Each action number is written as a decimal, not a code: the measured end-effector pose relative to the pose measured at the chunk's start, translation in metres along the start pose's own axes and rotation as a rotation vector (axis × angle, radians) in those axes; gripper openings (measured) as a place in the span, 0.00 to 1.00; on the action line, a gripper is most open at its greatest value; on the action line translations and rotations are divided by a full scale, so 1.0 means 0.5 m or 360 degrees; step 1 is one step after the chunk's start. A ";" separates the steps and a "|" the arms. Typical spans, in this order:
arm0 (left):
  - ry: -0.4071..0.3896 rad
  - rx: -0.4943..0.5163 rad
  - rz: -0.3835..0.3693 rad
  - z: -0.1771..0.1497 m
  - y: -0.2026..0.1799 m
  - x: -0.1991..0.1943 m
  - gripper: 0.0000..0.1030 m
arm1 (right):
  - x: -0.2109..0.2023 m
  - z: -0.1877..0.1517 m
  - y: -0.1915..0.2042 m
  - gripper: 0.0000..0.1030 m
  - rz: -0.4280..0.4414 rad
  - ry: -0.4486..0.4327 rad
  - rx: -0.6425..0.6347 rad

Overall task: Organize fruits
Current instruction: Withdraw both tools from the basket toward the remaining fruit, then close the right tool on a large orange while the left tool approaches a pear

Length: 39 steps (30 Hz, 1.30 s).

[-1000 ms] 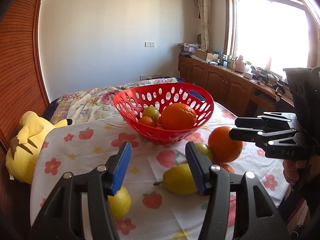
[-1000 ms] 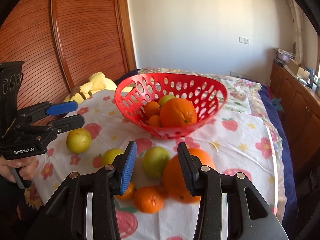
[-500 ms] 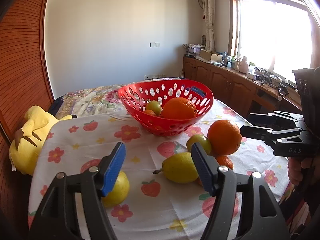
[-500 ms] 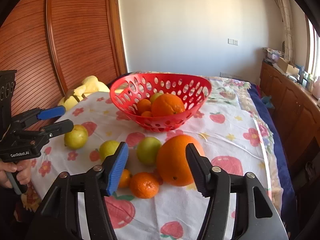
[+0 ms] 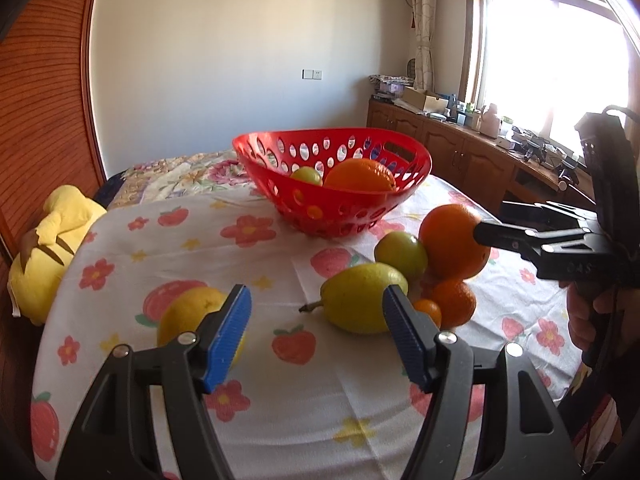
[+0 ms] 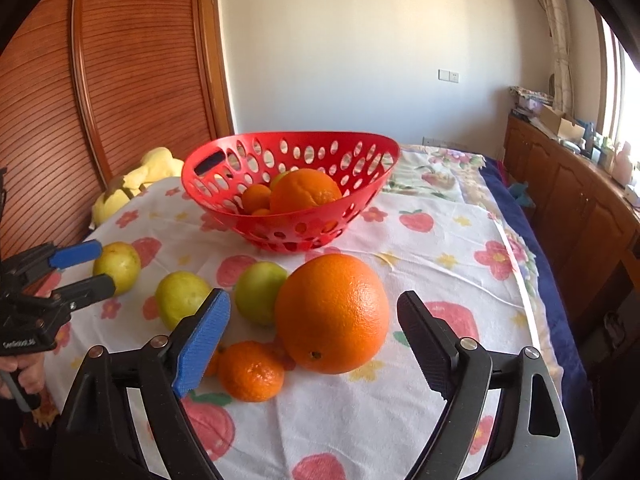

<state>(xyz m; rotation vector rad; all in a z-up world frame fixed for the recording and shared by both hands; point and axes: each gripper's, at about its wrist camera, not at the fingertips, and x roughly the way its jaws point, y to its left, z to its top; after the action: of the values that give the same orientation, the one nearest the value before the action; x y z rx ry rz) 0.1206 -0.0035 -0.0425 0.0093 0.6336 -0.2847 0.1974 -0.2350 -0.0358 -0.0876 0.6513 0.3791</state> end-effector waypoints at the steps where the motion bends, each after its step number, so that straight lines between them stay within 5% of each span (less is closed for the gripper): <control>1: 0.0004 0.0001 -0.0003 -0.003 0.000 0.001 0.66 | 0.006 -0.001 -0.001 0.85 -0.0007 0.0005 0.0007; 21: 0.0017 0.0004 -0.0035 -0.025 -0.007 0.033 0.66 | 0.104 -0.023 -0.025 0.86 -0.0078 0.0199 0.0080; 39: 0.0033 0.0061 -0.0080 -0.006 -0.038 0.056 0.66 | 0.112 -0.031 -0.029 0.80 -0.0027 0.0200 0.0111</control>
<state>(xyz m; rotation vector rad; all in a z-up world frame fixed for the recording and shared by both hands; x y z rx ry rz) 0.1355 -0.0288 -0.0597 0.0334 0.6493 -0.3456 0.2349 -0.2340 -0.0830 -0.0508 0.7868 0.3358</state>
